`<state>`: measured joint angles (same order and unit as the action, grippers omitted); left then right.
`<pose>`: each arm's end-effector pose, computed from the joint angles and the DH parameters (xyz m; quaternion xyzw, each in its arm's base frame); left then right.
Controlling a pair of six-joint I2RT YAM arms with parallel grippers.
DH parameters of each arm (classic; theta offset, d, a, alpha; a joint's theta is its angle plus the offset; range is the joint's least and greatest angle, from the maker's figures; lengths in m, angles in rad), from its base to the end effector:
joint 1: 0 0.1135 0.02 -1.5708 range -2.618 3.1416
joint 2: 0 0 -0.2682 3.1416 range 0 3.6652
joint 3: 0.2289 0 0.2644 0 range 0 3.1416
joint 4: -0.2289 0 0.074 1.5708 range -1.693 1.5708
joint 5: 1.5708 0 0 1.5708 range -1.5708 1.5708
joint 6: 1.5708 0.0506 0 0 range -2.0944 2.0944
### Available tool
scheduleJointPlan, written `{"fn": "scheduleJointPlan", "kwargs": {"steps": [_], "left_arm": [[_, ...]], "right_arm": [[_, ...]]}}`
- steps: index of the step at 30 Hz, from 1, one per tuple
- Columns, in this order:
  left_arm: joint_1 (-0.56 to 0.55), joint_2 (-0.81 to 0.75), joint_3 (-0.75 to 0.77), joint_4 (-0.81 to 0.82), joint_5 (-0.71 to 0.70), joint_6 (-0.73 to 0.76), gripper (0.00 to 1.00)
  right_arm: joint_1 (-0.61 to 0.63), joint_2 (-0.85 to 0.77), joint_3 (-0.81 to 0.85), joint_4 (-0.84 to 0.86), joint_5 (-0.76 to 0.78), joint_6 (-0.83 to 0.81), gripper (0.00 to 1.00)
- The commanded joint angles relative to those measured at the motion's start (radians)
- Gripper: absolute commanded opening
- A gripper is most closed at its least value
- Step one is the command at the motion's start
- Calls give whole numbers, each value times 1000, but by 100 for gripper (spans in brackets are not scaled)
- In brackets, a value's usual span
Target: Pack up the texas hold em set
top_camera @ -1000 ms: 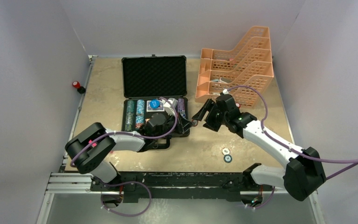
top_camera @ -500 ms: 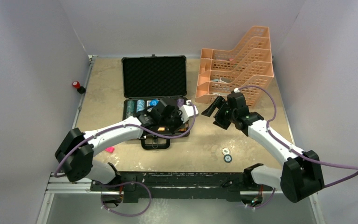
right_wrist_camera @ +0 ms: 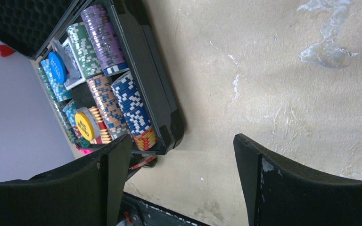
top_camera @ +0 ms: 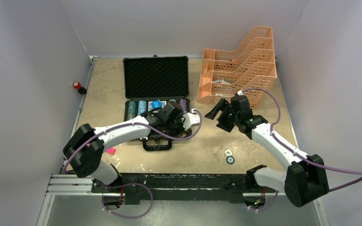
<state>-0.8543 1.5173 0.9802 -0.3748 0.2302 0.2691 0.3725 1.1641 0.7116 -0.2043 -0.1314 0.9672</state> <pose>0.2100 -0.2588 0.2037 0.5321 0.7757 -0.1968 0.2764 0.2491 0.1045 0.2254 0.2347 0.8646 0.3196 0.3086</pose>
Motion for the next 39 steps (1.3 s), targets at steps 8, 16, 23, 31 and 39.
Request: {"fn": "scheduleJointPlan", "kwargs": {"steps": [8, 16, 23, 31, 39], "left_arm": [[0, -35, 63, 57, 3, 5, 0], [0, -17, 89, 34, 9, 21, 0], [0, 14, 88, 35, -62, 31, 0], [0, 30, 64, 119, -237, -9, 0], [1, 57, 67, 104, -149, -43, 27]], "right_arm": [[-4, -8, -4, 12, -8, -14, 81], [-4, 0, -1, 12, -8, -17, 80], [-4, 5, -1, 13, -6, -20, 80], [-4, 5, -4, 13, -2, -25, 80], [-4, 5, -12, 10, -1, -25, 80]]}}
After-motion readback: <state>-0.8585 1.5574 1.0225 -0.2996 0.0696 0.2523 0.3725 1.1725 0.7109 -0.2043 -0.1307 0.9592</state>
